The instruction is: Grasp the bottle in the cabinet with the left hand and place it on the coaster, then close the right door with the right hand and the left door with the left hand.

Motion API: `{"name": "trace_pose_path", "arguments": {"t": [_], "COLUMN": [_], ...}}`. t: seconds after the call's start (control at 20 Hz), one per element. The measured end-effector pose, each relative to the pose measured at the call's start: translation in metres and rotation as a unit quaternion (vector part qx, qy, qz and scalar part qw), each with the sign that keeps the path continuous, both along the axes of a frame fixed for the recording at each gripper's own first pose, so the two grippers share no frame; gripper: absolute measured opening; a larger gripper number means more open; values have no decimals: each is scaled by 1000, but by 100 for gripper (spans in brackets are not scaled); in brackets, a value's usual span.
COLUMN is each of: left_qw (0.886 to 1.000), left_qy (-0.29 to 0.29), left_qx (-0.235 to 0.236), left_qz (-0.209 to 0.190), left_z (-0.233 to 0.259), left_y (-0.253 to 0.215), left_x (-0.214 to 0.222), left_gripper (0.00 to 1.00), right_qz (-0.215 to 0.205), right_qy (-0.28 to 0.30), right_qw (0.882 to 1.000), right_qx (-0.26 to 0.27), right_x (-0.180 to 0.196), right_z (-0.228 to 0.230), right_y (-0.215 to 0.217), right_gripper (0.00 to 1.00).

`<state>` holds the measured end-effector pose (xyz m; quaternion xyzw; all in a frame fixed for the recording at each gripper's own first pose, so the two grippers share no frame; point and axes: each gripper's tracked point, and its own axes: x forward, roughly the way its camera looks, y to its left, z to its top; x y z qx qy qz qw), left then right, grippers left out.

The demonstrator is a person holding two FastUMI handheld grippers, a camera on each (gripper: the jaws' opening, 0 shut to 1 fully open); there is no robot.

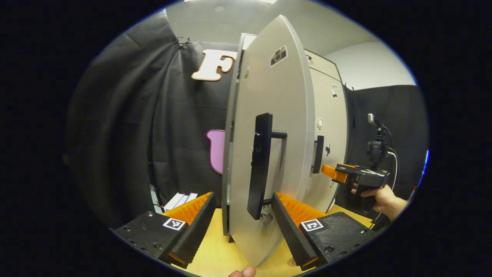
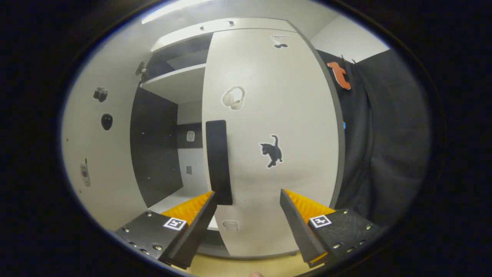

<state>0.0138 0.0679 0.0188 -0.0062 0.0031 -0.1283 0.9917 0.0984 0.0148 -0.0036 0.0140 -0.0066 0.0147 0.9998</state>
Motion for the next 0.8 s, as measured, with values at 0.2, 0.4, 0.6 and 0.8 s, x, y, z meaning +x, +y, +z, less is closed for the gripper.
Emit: {"name": "trace_pose_path", "arguments": {"t": [0.2,0.4,0.6,0.8], "left_qw": [1000,1000,1000,999], "left_qy": [-3,-4,2,-3], "left_qx": [8,3,8,12], "left_qz": [-18,-21,-29,-33], "left_z": [-3,-5,-10,-10], "left_y": [-35,-62,-91,-112], "left_x": [10,26,47,66], "left_gripper": [93,92,100,100], "right_qz": [-10,-17,-24,-33], "right_qy": [-6,-9,-9,-8], "right_qw": [1000,1000,999,999], "right_qx": [9,19,33,38], "right_x": [-30,-51,-61,-66], "right_z": [7,14,17,17], "right_y": [-29,-53,-73,-92], "right_gripper": [100,100,100,100]}}
